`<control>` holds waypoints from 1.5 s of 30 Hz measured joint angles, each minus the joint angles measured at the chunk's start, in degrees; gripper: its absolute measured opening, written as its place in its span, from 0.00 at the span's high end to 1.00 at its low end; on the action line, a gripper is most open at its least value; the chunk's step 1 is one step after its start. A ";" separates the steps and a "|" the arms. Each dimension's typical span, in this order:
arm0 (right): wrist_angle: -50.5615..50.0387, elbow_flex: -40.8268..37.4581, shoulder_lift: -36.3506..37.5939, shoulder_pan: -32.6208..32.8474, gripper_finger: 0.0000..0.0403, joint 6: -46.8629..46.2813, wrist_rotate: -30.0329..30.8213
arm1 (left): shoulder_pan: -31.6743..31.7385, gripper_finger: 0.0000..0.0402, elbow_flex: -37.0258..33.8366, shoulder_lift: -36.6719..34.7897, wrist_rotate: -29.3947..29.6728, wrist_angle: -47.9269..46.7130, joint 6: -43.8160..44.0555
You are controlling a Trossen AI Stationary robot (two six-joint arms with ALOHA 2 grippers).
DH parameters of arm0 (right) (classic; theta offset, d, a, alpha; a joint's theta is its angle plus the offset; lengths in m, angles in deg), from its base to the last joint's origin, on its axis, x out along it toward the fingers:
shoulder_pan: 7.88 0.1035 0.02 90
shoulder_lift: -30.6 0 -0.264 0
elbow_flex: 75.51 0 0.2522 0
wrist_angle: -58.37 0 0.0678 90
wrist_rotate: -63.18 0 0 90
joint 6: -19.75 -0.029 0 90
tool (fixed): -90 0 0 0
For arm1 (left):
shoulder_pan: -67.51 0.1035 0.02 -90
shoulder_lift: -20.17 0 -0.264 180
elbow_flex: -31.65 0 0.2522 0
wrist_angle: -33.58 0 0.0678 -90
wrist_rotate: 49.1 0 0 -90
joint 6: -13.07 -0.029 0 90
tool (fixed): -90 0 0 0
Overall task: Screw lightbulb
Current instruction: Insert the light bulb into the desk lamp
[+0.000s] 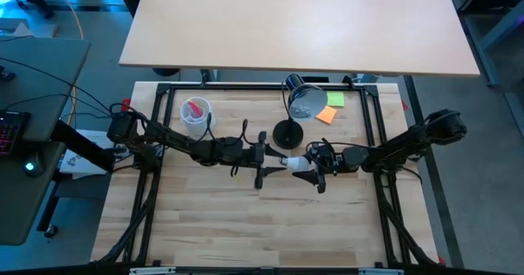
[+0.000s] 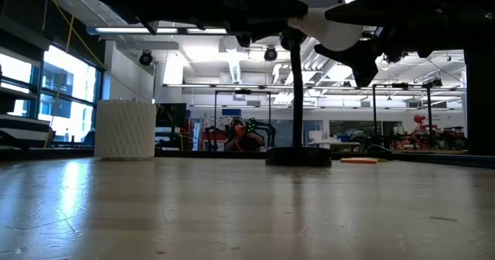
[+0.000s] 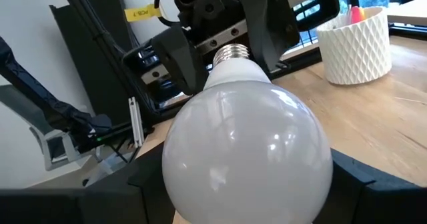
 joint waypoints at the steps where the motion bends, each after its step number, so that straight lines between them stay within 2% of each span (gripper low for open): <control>1: 0.00 0.00 0.00 0.00 0.39 0.00 0.00 | 0.00 0.57 0.00 0.00 -0.06 0.23 0.00; 6: -0.19 0.00 0.00 0.00 0.39 0.00 -0.02 | 0.00 0.61 0.00 0.00 -0.11 0.36 -0.09; 14: -0.31 0.00 0.00 0.04 0.39 0.07 -0.35 | 0.00 0.75 0.00 0.00 -0.32 0.13 -0.39; 26: 1.78 -0.07 -0.04 -0.03 0.39 0.89 -1.15 | -0.12 0.75 0.04 -0.51 -0.56 0.15 -1.51; 32: 4.50 -0.04 -0.09 -0.04 0.39 -2.83 -1.72 | -0.15 0.75 0.13 -1.34 -1.46 0.01 -1.49; 45: 2.25 1.21 -0.07 0.11 0.39 -1.46 2.09 | -0.04 0.74 0.00 -1.51 -0.96 -0.93 -1.88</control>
